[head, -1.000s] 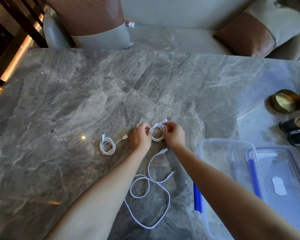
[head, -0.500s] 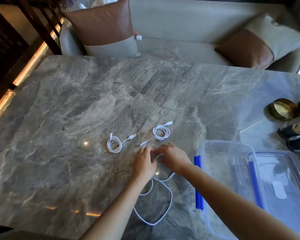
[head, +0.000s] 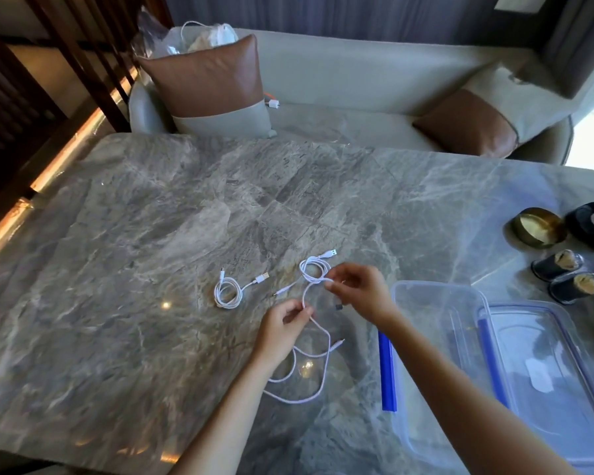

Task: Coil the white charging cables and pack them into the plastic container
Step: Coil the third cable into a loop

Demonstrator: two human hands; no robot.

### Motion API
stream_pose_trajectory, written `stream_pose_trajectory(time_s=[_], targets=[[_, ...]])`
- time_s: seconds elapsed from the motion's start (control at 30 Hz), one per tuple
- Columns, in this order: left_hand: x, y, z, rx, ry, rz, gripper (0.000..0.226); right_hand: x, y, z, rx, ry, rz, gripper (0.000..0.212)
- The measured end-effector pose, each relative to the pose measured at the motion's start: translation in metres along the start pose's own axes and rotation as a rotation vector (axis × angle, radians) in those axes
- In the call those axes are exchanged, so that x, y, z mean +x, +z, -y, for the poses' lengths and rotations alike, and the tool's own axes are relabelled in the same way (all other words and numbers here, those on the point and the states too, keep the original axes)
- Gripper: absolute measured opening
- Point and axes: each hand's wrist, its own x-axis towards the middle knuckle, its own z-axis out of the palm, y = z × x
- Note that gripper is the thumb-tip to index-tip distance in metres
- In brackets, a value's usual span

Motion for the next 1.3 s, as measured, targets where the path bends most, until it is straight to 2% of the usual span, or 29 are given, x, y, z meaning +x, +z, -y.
stream_pose_trajectory(time_s=[0.13, 0.23, 0.33, 0.43, 0.53, 0.63, 0.77, 0.8, 0.87, 1.03, 1.1, 1.23, 1.3], targets=[[-0.01, -0.009, -0.021, -0.139, -0.006, -0.005, 0.019, -0.004, -0.006, 0.019, 0.283, -0.003, 0.084, 0.012], [-0.015, -0.021, -0.027, -0.224, -0.012, -0.035, 0.013, -0.009, -0.004, 0.025, 0.518, 0.119, 0.196, 0.012], [-0.019, -0.025, -0.03, -0.255, -0.009, -0.037, 0.023, -0.018, 0.003, 0.032, 0.991, 0.312, 0.263, 0.015], [-0.026, -0.019, -0.032, -0.296, -0.006, -0.017, 0.026, -0.03, 0.014, 0.039, 1.131, 0.32, 0.267, 0.014], [-0.033, -0.01, -0.034, -0.402, -0.014, -0.035, 0.021, -0.039, 0.029, 0.042, 0.992, 0.186, 0.171, 0.018], [-0.035, -0.003, -0.038, -0.546, -0.064, -0.05, 0.018, -0.046, 0.04, 0.046, 0.707, -0.019, -0.017, 0.023], [-0.035, 0.002, -0.046, -0.688, -0.087, -0.058, 0.029, -0.052, 0.048, 0.045, 0.3, -0.203, -0.223, 0.009], [-0.035, 0.003, -0.049, -0.72, -0.089, -0.074, 0.029, -0.054, 0.05, 0.045, 0.213, -0.238, -0.242, 0.005], [-0.034, 0.005, -0.052, -0.785, -0.107, -0.136, 0.02, -0.058, 0.052, 0.042, 0.088, -0.291, -0.236, 0.014], [-0.031, 0.001, -0.057, -0.846, -0.129, -0.301, 0.016, -0.068, 0.054, 0.041, -0.034, -0.404, -0.275, 0.015], [-0.03, -0.004, -0.059, -0.82, -0.127, -0.341, 0.014, -0.073, 0.054, 0.04, 0.032, -0.291, -0.179, 0.021], [-0.03, -0.011, -0.055, -0.704, -0.105, -0.4, 0.013, -0.079, 0.053, 0.044, 0.31, 0.274, 0.221, 0.046], [-0.03, -0.013, -0.053, -0.695, -0.078, -0.388, 0.016, -0.079, 0.053, 0.042, 0.578, 0.451, 0.248, 0.042]])
